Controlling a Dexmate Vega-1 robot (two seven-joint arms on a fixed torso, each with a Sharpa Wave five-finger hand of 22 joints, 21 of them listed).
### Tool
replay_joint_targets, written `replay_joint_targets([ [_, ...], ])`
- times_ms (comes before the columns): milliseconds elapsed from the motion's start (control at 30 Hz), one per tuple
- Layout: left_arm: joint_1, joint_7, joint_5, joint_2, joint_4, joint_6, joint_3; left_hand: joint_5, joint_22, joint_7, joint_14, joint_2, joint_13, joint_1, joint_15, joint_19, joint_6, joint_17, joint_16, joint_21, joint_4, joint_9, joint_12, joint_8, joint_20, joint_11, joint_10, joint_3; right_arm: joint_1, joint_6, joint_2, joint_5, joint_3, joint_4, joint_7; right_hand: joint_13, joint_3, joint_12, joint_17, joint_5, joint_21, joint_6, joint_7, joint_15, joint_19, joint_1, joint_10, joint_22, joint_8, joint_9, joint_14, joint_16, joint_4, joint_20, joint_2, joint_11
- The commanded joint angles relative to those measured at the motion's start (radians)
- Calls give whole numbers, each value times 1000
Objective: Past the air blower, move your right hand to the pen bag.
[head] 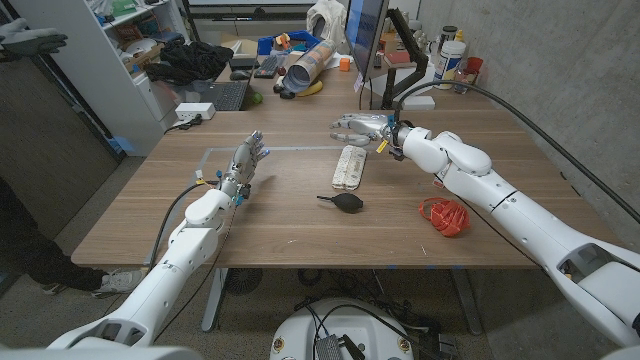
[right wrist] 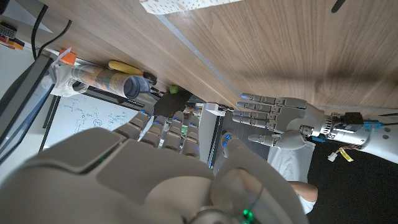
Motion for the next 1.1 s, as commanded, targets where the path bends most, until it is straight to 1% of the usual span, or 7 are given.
replay_joint_targets([
  [33, -9, -8, -1, -1, 16, -3, 2, 4, 5, 0, 6, 61, 6, 1, -34, -6, 3, 2, 0, 0, 2, 6, 2, -2, -60, -4, 5, -2, 12, -1, 5, -9, -12, 10, 15, 5, 4, -4, 3, -1, -3, 8, -4, -61, 6, -5, 1, 3, -4, 6, 9, 4, 4, -98, 55, -4],
  [500, -23, -23, -2, -5, 40, -9, 7, 4, 5, 0, 6, 61, 6, 1, -34, -5, 2, 2, 0, -3, 2, 6, 2, -2, -60, -4, 5, -2, 14, -16, 7, -22, -21, 9, 28, 5, 5, -5, 3, 0, -6, 8, -4, -62, 7, -4, 1, 3, -5, 6, 9, 4, 4, -97, 55, -5],
  [1100, -28, -33, -5, -5, 57, -12, 5, 4, 5, 0, 6, 61, 6, 1, -33, -4, 3, 2, 0, -5, 2, 6, 2, -2, -60, -4, 5, -2, 30, -15, 16, -33, -41, 27, 41, 5, 6, -4, 3, 0, -9, 14, -4, -62, 9, -4, 4, 3, -3, 6, 12, 5, 5, -98, 55, -5],
])
